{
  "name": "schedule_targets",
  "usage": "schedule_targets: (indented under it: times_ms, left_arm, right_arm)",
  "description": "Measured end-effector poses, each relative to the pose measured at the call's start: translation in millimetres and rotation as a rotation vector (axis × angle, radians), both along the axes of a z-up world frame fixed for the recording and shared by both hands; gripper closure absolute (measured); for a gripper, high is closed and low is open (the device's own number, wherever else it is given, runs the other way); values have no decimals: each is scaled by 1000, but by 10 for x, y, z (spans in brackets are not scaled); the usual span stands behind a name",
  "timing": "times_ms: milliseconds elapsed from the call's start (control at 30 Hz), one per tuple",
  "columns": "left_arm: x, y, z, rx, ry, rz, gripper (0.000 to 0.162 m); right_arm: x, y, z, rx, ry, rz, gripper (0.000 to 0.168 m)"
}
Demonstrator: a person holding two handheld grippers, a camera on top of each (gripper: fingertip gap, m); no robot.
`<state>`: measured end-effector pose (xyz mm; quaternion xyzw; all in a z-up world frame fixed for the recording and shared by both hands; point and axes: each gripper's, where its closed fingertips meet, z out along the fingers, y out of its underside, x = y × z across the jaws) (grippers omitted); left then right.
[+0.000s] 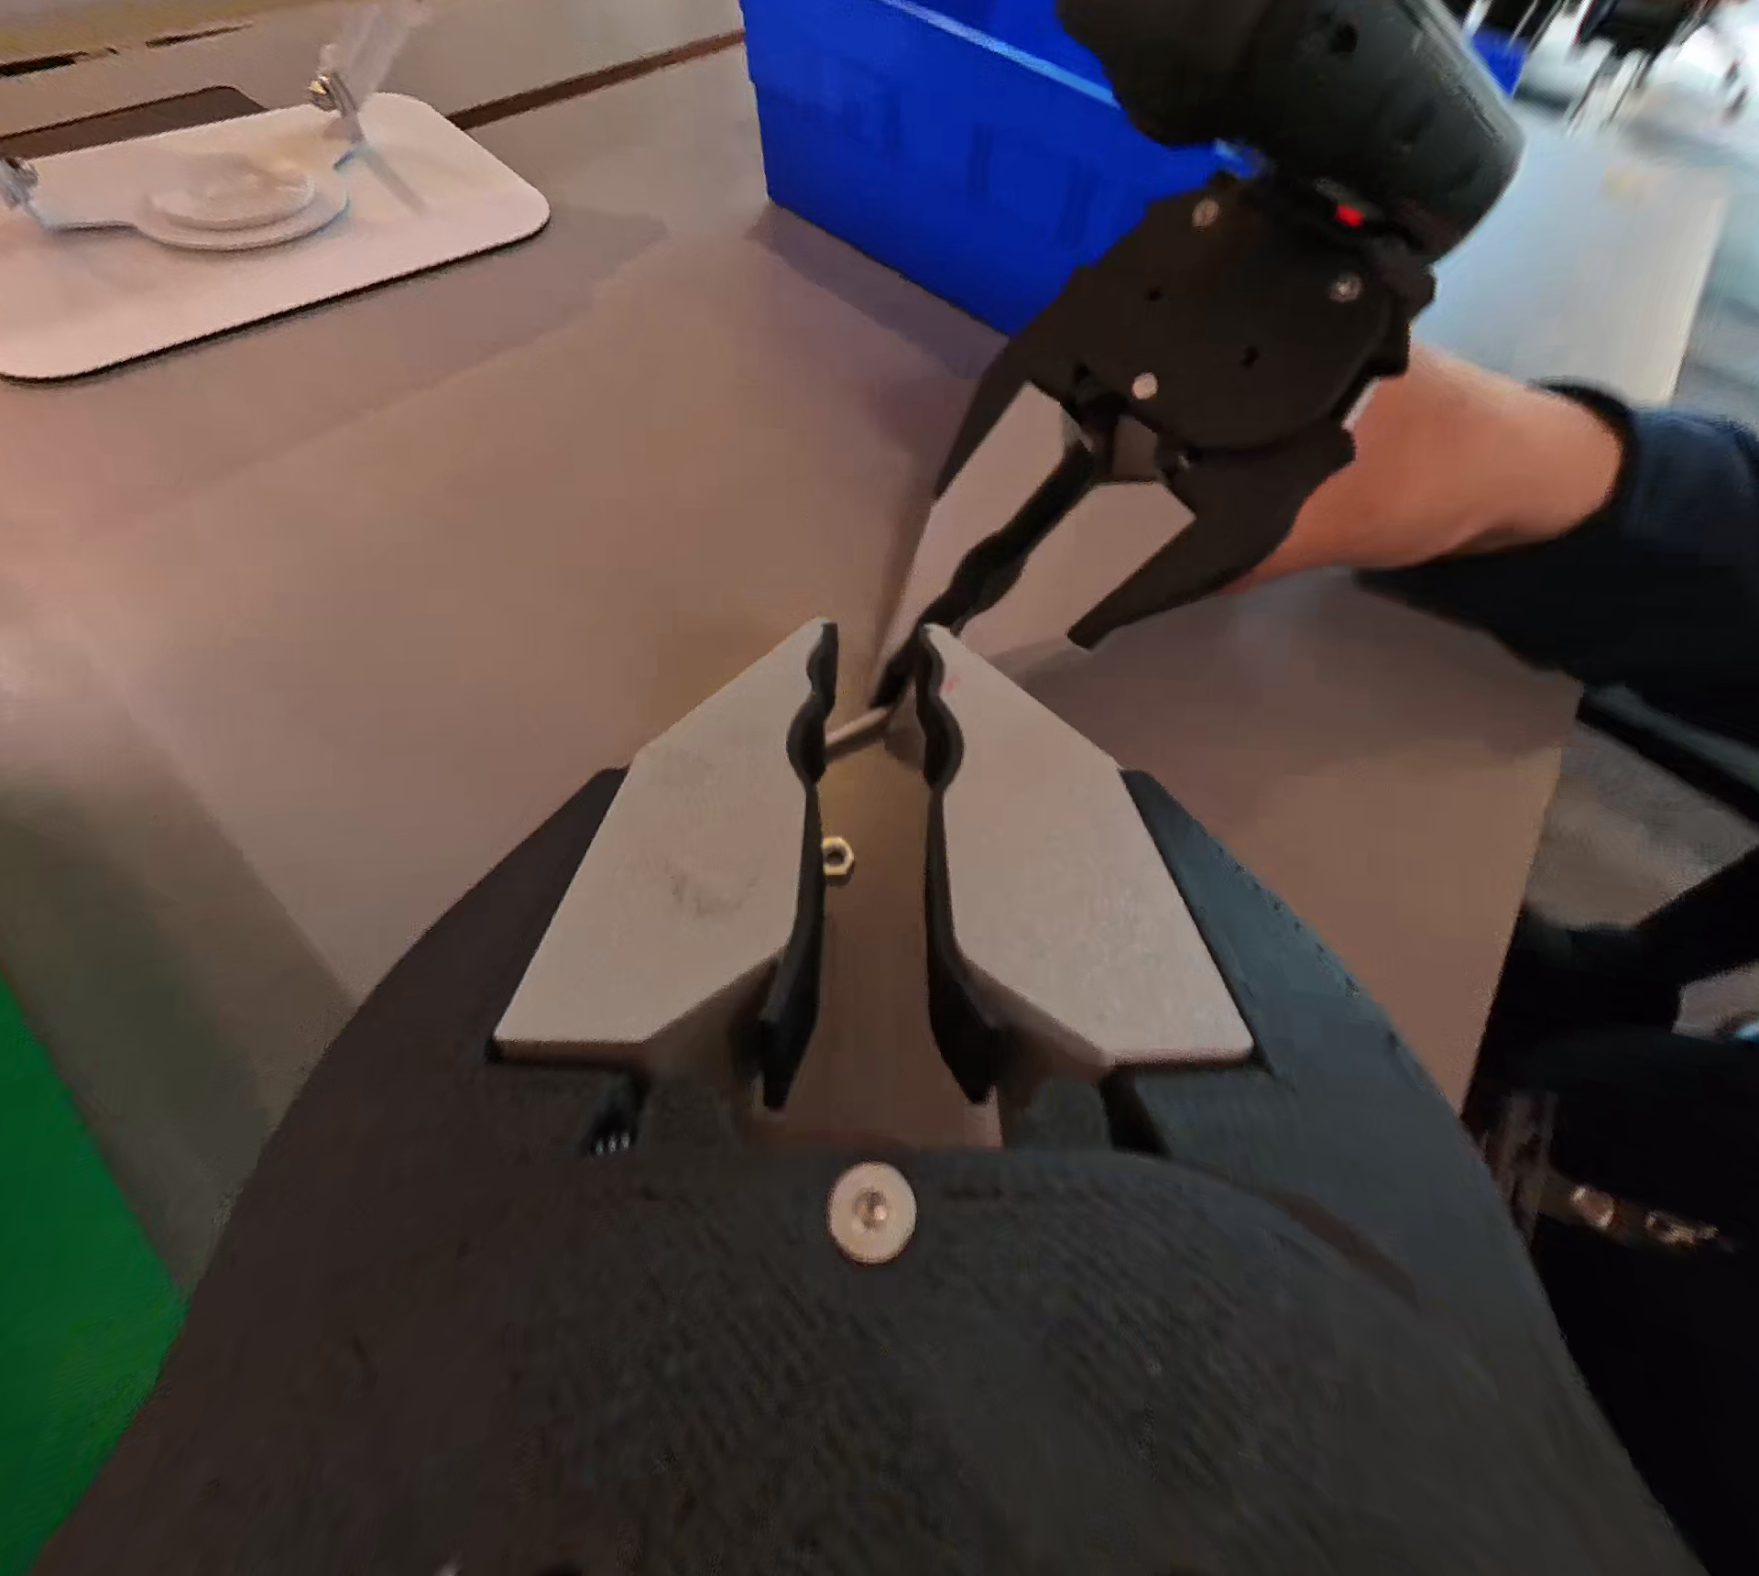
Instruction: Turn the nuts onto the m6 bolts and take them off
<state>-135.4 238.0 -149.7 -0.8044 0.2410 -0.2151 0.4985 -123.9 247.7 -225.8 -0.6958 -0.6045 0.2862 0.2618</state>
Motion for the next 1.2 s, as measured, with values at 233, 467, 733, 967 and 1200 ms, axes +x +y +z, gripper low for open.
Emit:
schedule_targets:
  times_ms: [233,467,733,967,1200]
  left_arm:
    - [-59,233,57,32,-211,24,152]
    - [244,-47,406,168,-433,-227,147]
    - [264,-375,821,347,-585,-382,152]
    - [319,-465,864,371,-597,-422,159]
    - [355,-490,853,372,-586,-436,157]
  right_arm:
    - [-12,97,478,128,204,-62,166]
    - [103,-169,1340,3,649,24,166]
    - [175,-433,1558,-95,764,181,166]
    - [100,-588,1486,-76,730,251,166]
    - [84,-627,1445,-124,715,273,166]
